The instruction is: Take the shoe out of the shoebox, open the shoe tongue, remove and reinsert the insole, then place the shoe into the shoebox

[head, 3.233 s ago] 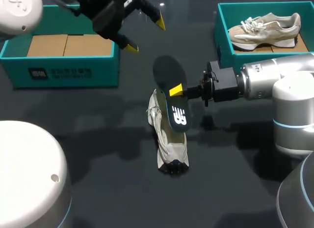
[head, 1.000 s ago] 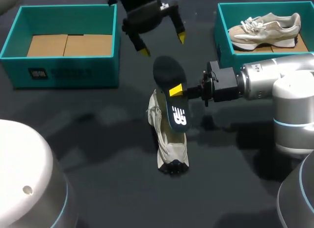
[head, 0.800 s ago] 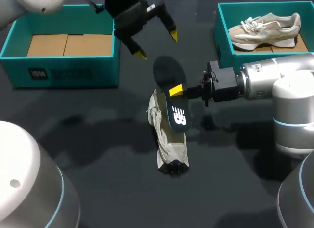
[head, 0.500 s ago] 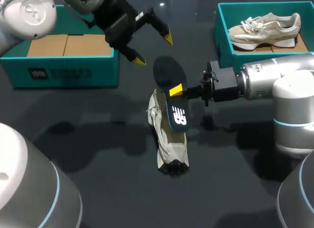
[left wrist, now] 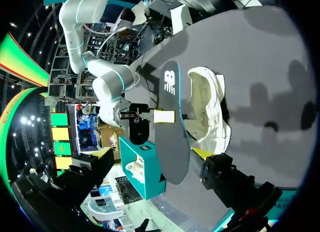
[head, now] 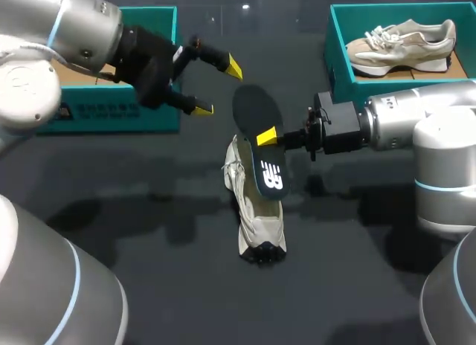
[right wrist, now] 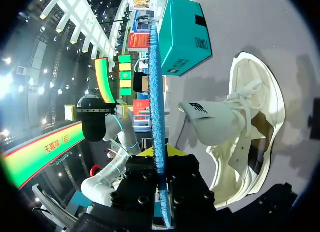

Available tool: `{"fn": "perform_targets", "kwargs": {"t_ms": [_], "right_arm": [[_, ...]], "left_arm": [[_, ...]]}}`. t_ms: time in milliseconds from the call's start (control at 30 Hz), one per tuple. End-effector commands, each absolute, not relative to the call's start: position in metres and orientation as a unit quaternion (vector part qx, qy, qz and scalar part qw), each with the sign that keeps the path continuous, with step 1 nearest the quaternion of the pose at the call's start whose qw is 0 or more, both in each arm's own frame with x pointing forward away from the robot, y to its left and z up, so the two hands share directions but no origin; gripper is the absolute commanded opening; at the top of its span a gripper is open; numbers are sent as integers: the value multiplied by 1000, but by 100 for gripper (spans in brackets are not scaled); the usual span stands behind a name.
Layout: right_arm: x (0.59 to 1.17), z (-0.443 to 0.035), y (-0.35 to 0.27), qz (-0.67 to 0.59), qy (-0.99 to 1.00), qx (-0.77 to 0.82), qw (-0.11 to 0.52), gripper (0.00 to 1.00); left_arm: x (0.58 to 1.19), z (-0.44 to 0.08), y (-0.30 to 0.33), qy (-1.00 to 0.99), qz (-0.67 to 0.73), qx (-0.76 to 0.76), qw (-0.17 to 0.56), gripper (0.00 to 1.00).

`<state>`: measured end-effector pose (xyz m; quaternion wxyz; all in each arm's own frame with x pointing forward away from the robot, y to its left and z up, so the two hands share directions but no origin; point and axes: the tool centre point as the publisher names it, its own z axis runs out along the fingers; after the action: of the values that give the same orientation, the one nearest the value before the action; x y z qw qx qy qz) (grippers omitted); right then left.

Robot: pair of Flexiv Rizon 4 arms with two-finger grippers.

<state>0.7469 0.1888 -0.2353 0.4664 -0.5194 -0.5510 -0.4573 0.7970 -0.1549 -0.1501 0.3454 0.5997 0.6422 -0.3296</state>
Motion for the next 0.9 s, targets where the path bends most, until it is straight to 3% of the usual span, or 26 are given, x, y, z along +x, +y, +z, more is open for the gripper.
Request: {"fn": "perform_targets", "kwargs": {"t_ms": [33, 300, 900], "right_arm": [[746, -236, 190, -458, -551, -520, 465, 0], [746, -236, 190, -458, -551, -520, 465, 0], [737, -230, 193, -484, -518, -529, 466, 0]], "left_arm": [[795, -161, -154, 612, -383, 560, 406, 100], [786, -184, -143, 602, -396, 531, 446, 100], [785, -202, -156, 598, -426, 508, 451, 100]]}}
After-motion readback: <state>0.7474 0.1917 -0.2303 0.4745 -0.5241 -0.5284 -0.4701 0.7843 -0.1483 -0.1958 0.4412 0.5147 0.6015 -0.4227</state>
